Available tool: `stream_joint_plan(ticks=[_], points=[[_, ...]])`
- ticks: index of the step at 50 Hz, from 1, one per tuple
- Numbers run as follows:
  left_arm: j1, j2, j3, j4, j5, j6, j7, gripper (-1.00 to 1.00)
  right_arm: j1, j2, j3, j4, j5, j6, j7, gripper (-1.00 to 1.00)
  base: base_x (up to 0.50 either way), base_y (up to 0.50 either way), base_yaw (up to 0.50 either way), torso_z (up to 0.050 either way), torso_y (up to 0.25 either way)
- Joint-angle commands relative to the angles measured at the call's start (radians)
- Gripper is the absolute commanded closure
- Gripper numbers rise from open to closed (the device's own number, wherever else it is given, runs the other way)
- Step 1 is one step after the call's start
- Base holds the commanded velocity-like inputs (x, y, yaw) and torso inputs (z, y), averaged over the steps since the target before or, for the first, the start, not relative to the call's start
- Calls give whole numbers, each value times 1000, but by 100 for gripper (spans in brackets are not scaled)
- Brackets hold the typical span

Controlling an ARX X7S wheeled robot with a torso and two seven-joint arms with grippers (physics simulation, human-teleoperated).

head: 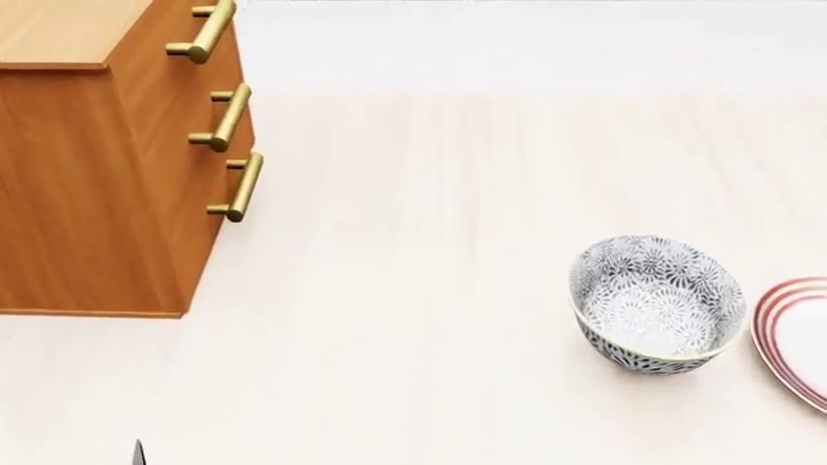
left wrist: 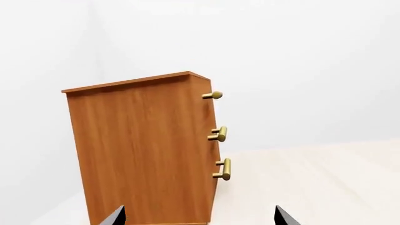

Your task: Put the bowl on top of the cabinet.

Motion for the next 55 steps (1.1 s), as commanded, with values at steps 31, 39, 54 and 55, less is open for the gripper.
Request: stream_joint_plan(ticks=[31,39,54,55], points=[[-11,-20,24,-8,-12,-8,-26,-100,2,21,-23,2,-1,-11,30,-100,333,0,0,0,0],[-14,-24,28,-10,-16,-10,-30,-100,4,24,-28,4,-2,-12,35,-100,333,0,0,0,0],[-16,-31,33,-10,-19,-10,-40,-100,7,18,-19,8,6,-21,65,-100,114,0,0,0,0],[-16,-32,34,-10,-20,-11,-40,-100,6,19,-19,9,5,-26,65,-100,0,0,0,0,0]])
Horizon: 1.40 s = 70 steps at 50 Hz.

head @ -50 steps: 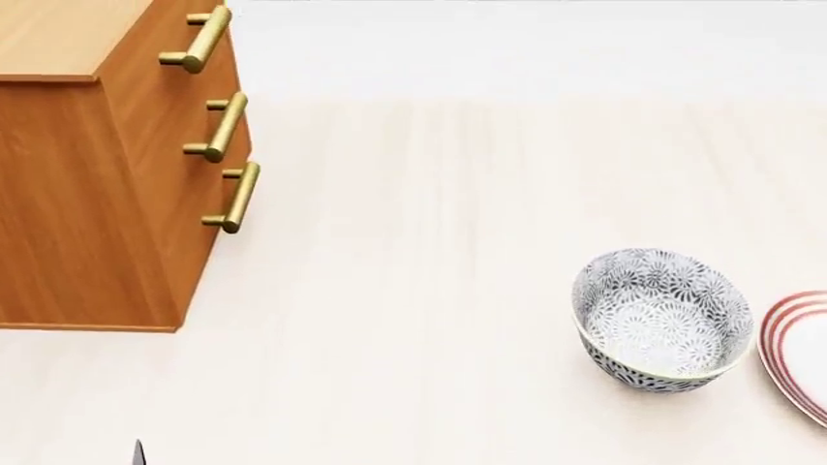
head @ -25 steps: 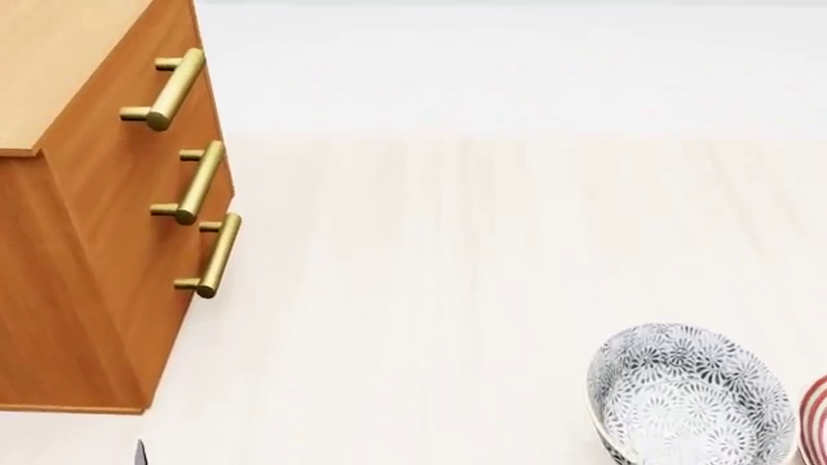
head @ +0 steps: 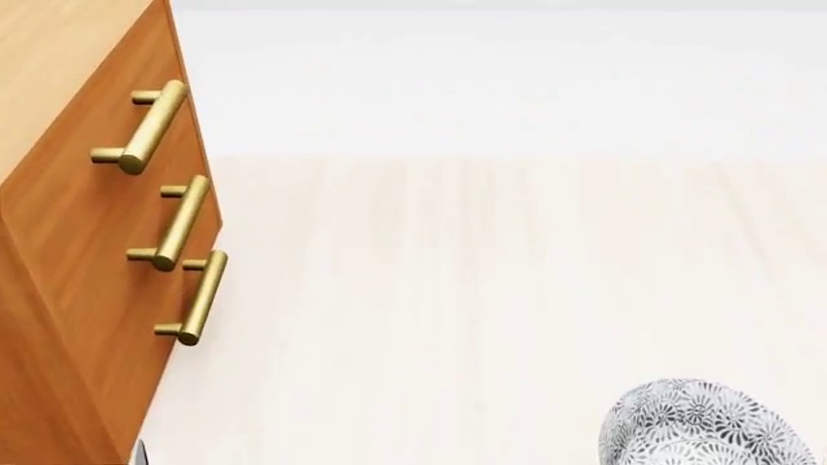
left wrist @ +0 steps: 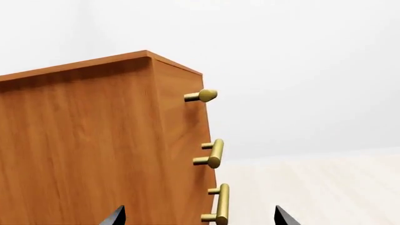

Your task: Put the bowl on top of the cabinet.

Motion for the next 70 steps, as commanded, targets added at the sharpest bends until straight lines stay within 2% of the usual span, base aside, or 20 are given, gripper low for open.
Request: stream_joint_plan(ticks=[1,8,13,20,31,57,70], points=[[-1,-6,4,0,-4,-1,-7,-100,-1,-2,4,3,2,-16,19,-100,0,0,0,0,0],[-3,-8,9,-3,-5,-1,-10,-100,-20,-12,34,-18,44,-50,47,-100,0,0,0,0,0],[-6,-9,12,-5,-6,-3,-13,-100,-29,-28,100,-50,185,-66,84,-100,0,0,0,0,0],[-10,-12,15,-8,-10,-6,-15,-100,-37,-13,124,-67,256,-71,83,-100,0,0,0,0,0],[-16,-15,18,-14,-17,-11,-18,-100,-16,-23,120,-49,212,-38,127,-100,0,0,0,0,0],[-25,-24,32,-21,-18,-16,-31,-100,-21,-25,254,-48,584,-132,149,-100,0,0,0,0,0],[-30,-27,39,-26,-21,-17,-37,-100,20,-14,271,-6,671,-106,171,-100,0,0,0,0,0]])
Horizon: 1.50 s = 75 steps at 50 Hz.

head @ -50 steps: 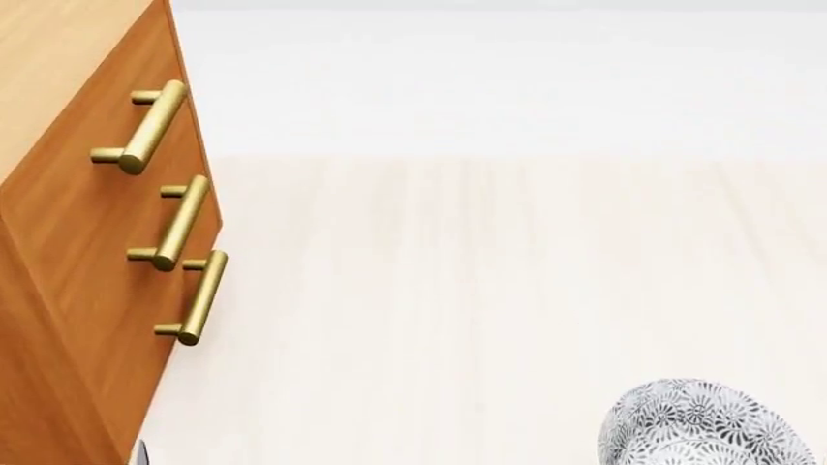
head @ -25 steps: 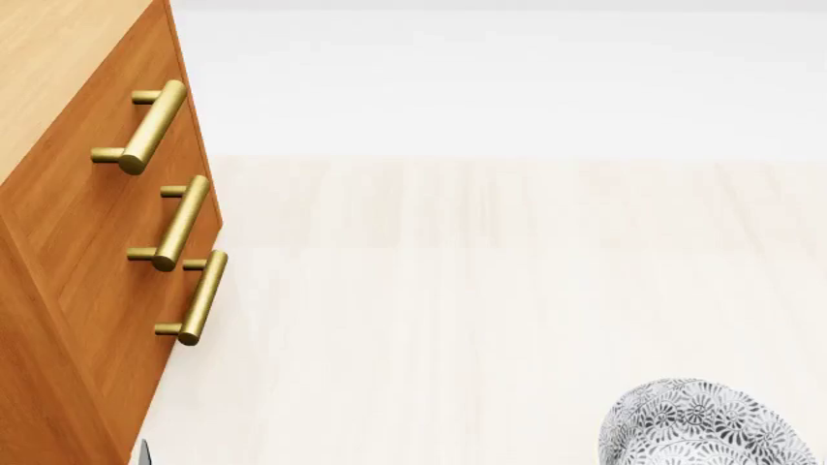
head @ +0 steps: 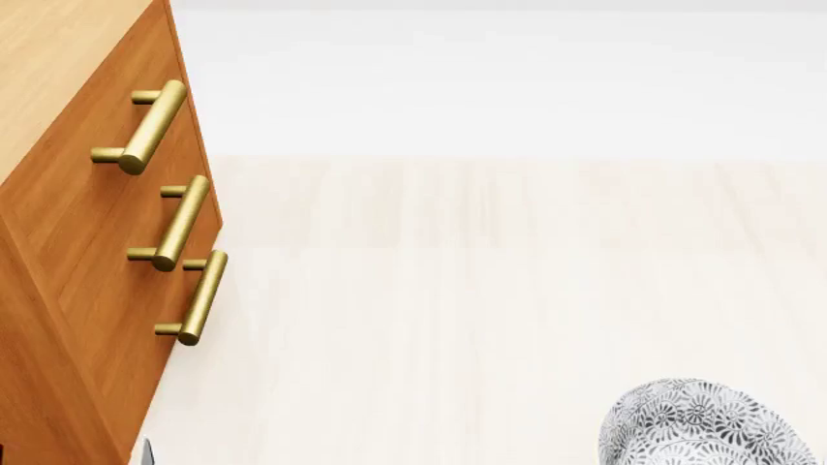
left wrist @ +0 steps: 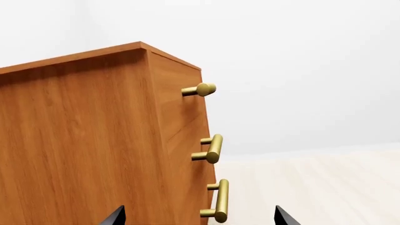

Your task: Put the bowl on top of the cabinet.

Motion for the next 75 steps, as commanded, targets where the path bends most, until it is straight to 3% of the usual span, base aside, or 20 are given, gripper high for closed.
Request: stream_joint_plan(ticks=[1,36,75], points=[[-5,-3,6,-5,-3,-1,-5,-100,25,6,25,28,94,8,19,-100,0,0,0,0,0],[-14,-15,17,-11,-17,-5,-19,-100,77,48,34,74,207,134,169,-100,0,0,0,0,0],[-23,-27,32,-20,-28,-5,-32,-100,217,81,-6,235,281,243,197,-100,0,0,0,0,0]])
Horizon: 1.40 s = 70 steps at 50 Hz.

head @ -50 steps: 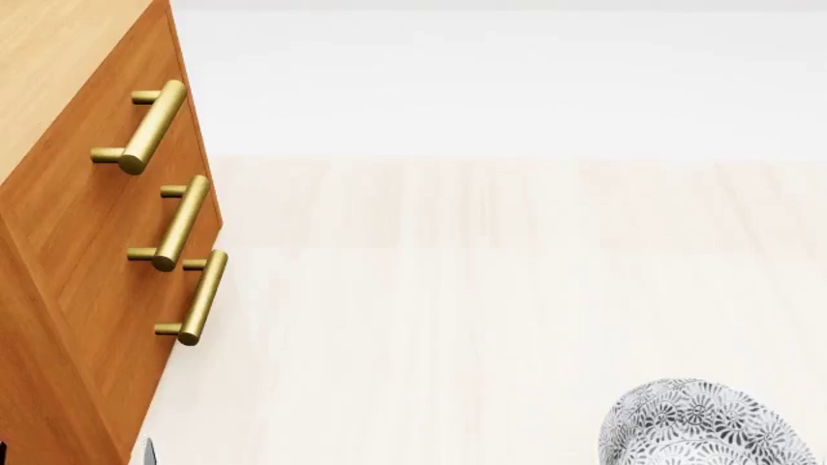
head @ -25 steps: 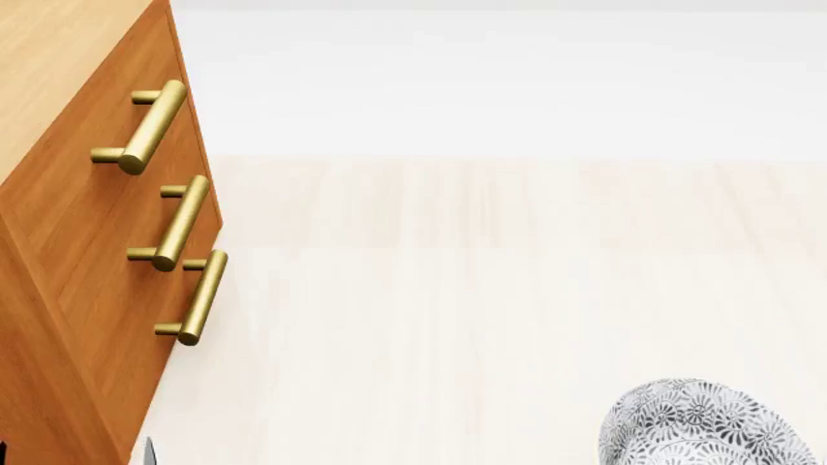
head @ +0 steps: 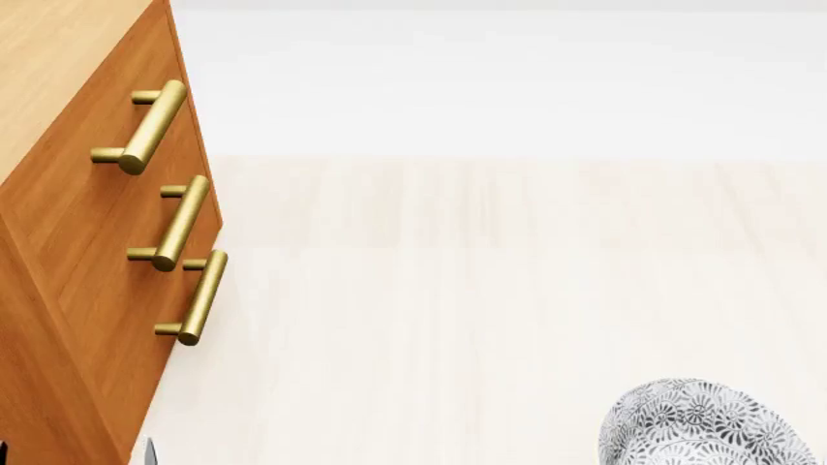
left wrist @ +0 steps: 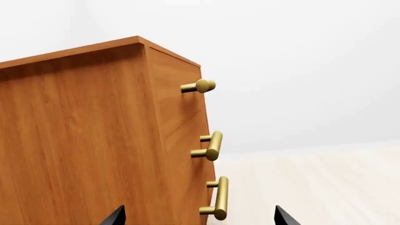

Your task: Put the bowl on top of the cabinet.

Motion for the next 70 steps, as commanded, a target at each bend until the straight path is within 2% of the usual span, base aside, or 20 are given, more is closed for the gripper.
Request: stream_joint_plan(ticks=[1,30,63,64,70], points=[[-5,-3,4,-5,-6,0,-2,-100,44,1,-10,53,5,22,15,-100,0,0,0,0,0],[-8,-12,15,-6,-7,2,-14,-100,161,4,-39,215,24,81,17,-100,0,0,0,0,0],[-16,-22,26,-12,-19,0,-21,-100,199,1,-61,274,18,94,18,-100,0,0,0,0,0],[-16,-22,26,-12,-18,0,-22,-100,198,0,-59,274,19,92,20,100,0,0,0,0,0],[-12,-25,27,-6,-18,1,-26,-100,193,2,-62,265,17,89,18,100,0,0,0,0,0]])
